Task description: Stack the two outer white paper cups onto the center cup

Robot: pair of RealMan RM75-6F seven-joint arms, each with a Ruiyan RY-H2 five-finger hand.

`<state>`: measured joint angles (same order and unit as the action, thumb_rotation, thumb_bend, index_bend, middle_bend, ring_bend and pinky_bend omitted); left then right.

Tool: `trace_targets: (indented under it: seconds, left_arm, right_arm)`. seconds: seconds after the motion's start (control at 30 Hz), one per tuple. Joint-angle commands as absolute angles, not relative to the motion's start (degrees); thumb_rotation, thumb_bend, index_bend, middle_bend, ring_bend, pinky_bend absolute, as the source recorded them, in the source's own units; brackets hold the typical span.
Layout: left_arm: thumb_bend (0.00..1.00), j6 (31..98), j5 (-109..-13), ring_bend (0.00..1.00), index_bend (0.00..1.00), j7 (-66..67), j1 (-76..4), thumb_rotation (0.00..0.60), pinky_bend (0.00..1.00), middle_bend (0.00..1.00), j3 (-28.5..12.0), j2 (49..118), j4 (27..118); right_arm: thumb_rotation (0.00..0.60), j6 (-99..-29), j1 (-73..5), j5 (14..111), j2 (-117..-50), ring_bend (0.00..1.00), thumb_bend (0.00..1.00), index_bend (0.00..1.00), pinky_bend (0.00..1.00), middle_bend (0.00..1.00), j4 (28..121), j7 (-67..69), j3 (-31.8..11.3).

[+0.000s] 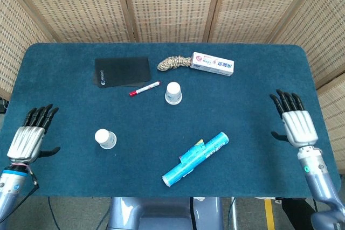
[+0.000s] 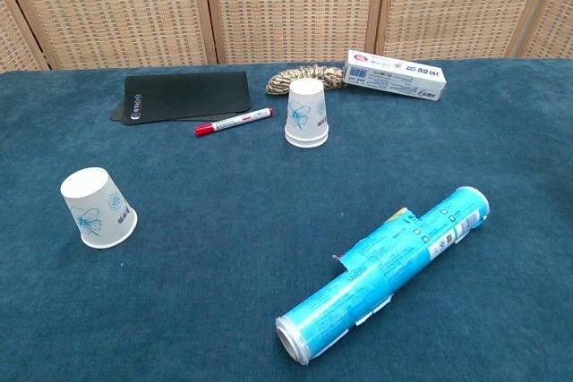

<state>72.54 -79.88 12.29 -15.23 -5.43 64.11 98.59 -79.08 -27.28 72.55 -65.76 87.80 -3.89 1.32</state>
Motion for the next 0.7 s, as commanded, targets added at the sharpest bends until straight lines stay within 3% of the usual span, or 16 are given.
trace_targets:
  seconds: [0.03,0.2,0.4,0.53,0.7]
  left_arm:
    - [0.01,63.86,-78.25,0.00,0.00,13.59,-20.50,0.600,0.00,0.00,-5.85,64.31,99.43]
    - [0.01,53.20,-76.73,0.00,0.00,14.49,-26.64,0.600,0.00,0.00,-5.38,64.96,98.18]
    - [0.01,46.38,-76.88,0.00,0.00,14.56,-32.08,0.600,0.00,0.00,-5.57,67.97,94.78]
    - [0.01,45.83,-78.05,0.00,0.00,13.36,-34.23,0.600,0.00,0.00,-6.01,70.64,91.39]
    - [0.01,45.55,-79.92,0.02,0.06,10.34,-35.92,0.600,0.13,0.00,-5.69,73.24,87.99]
  right_arm:
    - [0.600,-84.36,-22.26,75.69,-64.92,0.00,0.00,0.00,0.00,0.00,90.83,-2.16,2.88]
    - [0.600,-87.50,-18.63,77.90,-65.11,0.00,0.00,0.00,0.00,0.00,91.64,-2.84,3.40]
    - [0.600,-86.69,-16.99,76.56,-64.43,0.00,0.00,0.00,0.00,0.00,92.82,-6.44,2.72]
    - [0.600,-86.40,-16.07,77.02,-64.44,0.00,0.00,0.00,0.00,0.00,92.26,-6.20,1.94]
    - [0.600,-86.17,-15.16,77.46,-64.30,0.00,0.00,0.00,0.00,0.00,91.89,-5.25,0.71]
